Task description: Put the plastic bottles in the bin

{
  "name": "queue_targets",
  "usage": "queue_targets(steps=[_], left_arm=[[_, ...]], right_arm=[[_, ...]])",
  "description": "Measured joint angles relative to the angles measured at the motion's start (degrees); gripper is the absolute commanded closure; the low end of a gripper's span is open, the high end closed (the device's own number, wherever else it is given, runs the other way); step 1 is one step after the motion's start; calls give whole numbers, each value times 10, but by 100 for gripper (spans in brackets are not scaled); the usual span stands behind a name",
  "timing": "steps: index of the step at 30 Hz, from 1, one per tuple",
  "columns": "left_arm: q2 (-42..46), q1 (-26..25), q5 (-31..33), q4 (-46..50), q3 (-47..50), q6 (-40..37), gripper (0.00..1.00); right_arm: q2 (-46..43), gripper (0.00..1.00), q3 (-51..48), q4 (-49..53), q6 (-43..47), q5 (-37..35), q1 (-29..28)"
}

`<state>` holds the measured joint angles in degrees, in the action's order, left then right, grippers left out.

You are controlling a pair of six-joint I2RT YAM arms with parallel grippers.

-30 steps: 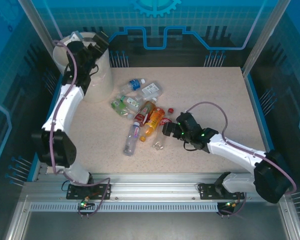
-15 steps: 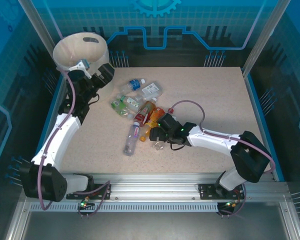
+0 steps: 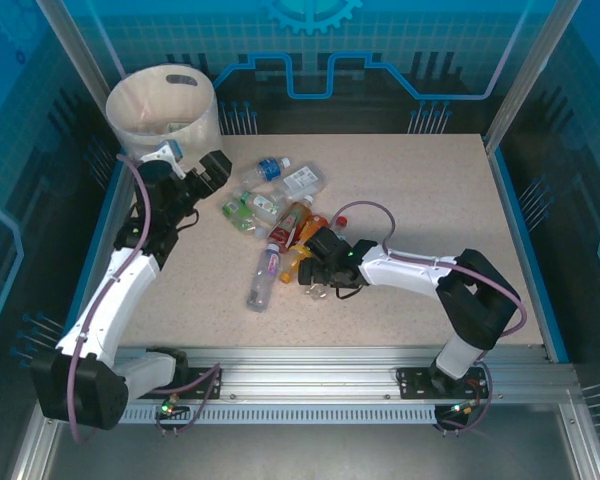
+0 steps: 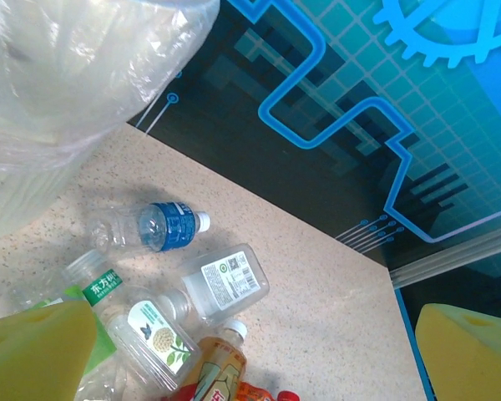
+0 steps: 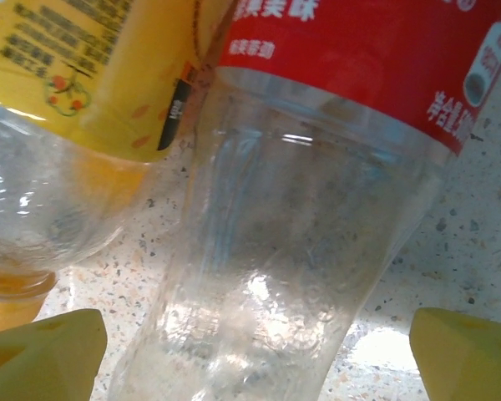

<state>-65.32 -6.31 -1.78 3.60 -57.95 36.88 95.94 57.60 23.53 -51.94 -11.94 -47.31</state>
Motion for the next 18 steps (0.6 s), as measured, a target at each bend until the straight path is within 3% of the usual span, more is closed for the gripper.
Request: queue_targets(steps=[18], left_arm=[[-16, -25, 25, 3, 0, -11, 1]], right_arm=[[5, 27, -28, 32, 34, -15, 16]])
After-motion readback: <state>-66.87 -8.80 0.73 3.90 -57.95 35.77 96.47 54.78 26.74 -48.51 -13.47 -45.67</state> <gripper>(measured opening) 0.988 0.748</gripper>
